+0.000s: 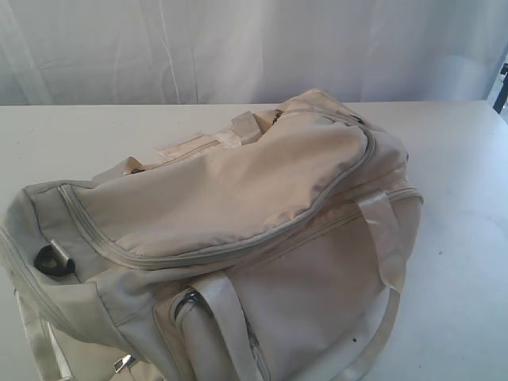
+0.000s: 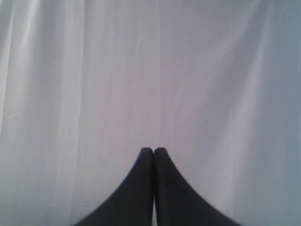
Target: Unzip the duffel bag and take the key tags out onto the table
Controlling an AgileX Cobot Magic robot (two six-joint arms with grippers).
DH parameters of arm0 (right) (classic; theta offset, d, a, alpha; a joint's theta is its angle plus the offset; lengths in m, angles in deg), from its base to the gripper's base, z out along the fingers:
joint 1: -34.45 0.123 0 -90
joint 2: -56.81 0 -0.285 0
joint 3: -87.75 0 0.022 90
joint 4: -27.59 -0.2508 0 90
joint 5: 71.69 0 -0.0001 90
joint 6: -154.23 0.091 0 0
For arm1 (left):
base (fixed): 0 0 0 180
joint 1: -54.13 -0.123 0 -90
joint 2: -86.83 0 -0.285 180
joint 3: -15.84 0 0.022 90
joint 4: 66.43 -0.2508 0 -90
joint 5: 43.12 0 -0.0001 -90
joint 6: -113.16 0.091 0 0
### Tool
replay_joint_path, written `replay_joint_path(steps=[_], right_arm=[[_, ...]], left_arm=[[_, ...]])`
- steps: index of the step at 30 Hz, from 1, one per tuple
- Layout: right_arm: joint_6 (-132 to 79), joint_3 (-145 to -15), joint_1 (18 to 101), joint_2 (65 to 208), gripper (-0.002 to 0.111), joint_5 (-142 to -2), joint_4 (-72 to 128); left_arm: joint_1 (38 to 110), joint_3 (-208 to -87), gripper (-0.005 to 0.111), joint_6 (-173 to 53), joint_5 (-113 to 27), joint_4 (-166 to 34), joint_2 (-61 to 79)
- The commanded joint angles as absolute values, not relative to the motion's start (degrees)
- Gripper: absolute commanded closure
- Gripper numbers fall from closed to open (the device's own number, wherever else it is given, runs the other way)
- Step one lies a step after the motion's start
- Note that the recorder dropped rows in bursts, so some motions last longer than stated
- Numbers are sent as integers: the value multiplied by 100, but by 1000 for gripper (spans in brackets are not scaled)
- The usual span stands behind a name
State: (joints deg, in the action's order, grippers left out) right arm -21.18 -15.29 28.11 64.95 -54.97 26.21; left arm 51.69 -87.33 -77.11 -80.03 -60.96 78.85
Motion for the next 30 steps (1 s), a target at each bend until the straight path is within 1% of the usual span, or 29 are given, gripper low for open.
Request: replay_joint_path(steps=[1, 2, 5, 8, 13, 19, 20, 22, 23, 26, 29, 30], right_arm=[[-2077, -1503, 2797, 6459, 108, -5134, 1094], [-2077, -1503, 2797, 6459, 108, -5226, 399], [-2089, -1675, 2797, 6748, 108, -5591, 10], [-2167, -2155, 2797, 7545, 108, -6150, 23], [-2729, -3326, 2797, 9216, 108, -7281, 66], [-3865, -5306, 2797, 11481, 108, -9441, 66], [-4011, -5693, 2797, 11860, 108, -9807, 66], [-4295, -6472, 2797, 12565, 108, -10463, 66], [-4538, -7189, 2797, 13120, 108, -10954, 66], [-4835, -8548, 2797, 14211, 108, -11851, 66], [-4971, -9438, 2809, 14935, 108, -12537, 51], [-5009, -9811, 2823, 15283, 104, -12847, 4]], left_arm=[[5212, -9452, 107, -7674, -7590, -4922, 7456], [5212, -9863, 107, -7620, -7108, -4996, 7047], [5212, -10783, 107, -7593, -6028, -5138, 5788], [5212, -11682, 107, -7610, -4819, -5725, 4600], [5212, -13053, 107, -6974, -2660, -5751, 3178], [5212, -14646, 107, -3747, 246, -3525, 1698], [5212, -14904, 107, -3357, 926, -3126, 1415], [5212, -15179, 107, -3076, 1724, -2872, 1066], [5212, -15310, 107, -3094, 2004, -2949, 861], [5200, -15337, 107, -3956, 1811, -3867, 914], [5200, -15337, 107, -4363, 2216, -4244, 1045], [5200, -15337, 107, -4467, 2436, -4255, 1156]])
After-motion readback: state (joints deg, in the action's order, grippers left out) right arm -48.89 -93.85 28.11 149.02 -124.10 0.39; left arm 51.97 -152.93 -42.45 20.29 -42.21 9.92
